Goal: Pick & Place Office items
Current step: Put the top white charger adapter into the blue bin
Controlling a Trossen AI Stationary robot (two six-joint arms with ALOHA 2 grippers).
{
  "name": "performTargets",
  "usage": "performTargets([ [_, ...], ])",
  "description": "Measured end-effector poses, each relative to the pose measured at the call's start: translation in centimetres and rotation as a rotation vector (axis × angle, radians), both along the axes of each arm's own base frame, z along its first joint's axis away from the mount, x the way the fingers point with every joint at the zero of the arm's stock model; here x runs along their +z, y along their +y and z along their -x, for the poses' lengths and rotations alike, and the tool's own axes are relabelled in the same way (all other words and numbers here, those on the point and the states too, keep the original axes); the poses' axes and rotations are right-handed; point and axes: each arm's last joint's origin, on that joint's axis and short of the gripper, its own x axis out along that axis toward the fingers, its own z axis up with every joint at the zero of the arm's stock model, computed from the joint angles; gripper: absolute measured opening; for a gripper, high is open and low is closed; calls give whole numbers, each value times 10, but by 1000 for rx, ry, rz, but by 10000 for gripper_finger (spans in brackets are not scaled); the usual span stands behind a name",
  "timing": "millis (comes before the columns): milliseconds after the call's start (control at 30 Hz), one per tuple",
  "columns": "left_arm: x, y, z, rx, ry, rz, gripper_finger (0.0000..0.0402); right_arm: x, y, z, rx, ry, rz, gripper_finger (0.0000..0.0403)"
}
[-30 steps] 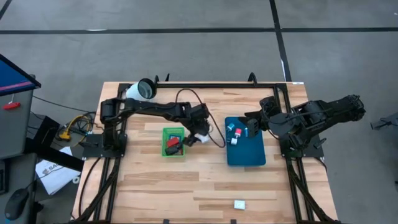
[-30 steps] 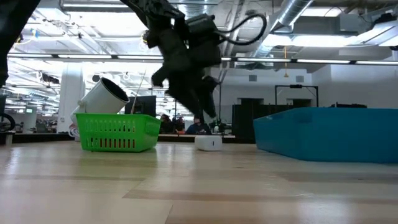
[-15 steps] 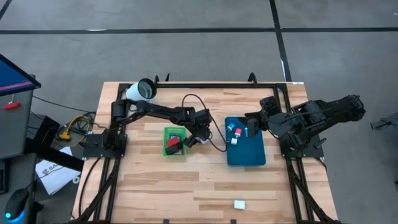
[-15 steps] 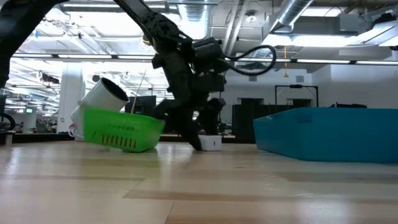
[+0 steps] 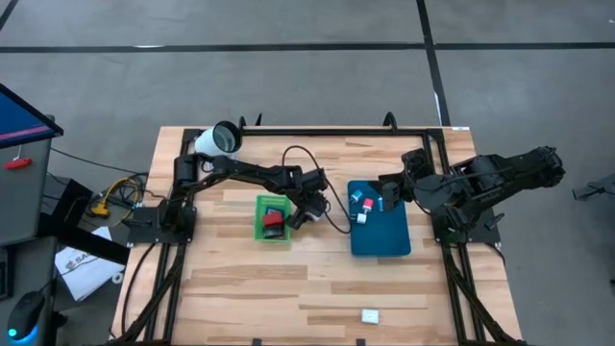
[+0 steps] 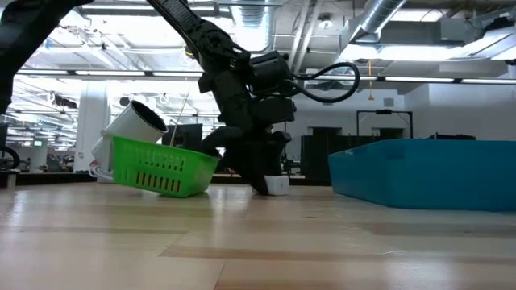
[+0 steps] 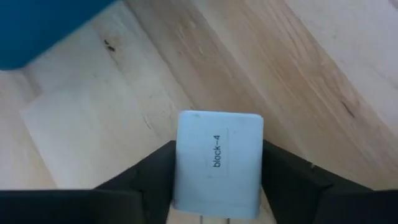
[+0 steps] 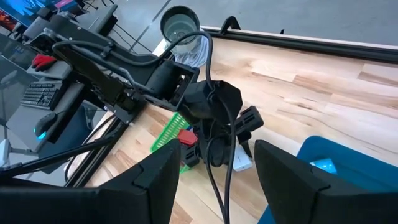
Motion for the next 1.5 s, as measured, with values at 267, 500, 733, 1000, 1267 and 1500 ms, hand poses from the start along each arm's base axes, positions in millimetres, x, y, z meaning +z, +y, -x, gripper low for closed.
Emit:
performTargets([
  [267,4,2,1,90,6,8,173,0,0,0,2,2,5,198],
  [500,15,3,4,118,-4,11,173,0,0,0,3,5,10,198],
  [733,45,0,9,150,-72,23,173,-1,-1,1,3,19,23,198],
  [1000,99,-22,3,323,-321,246,173,-1,-1,2,-7,26,40,198],
  [1267,107,-69,-20,413,-496,491,173,-2,-1,2,-7,33,47,198],
  [1500,87,-63,-49,482,-539,536,173,-2,-2,2,-7,40,53,198],
])
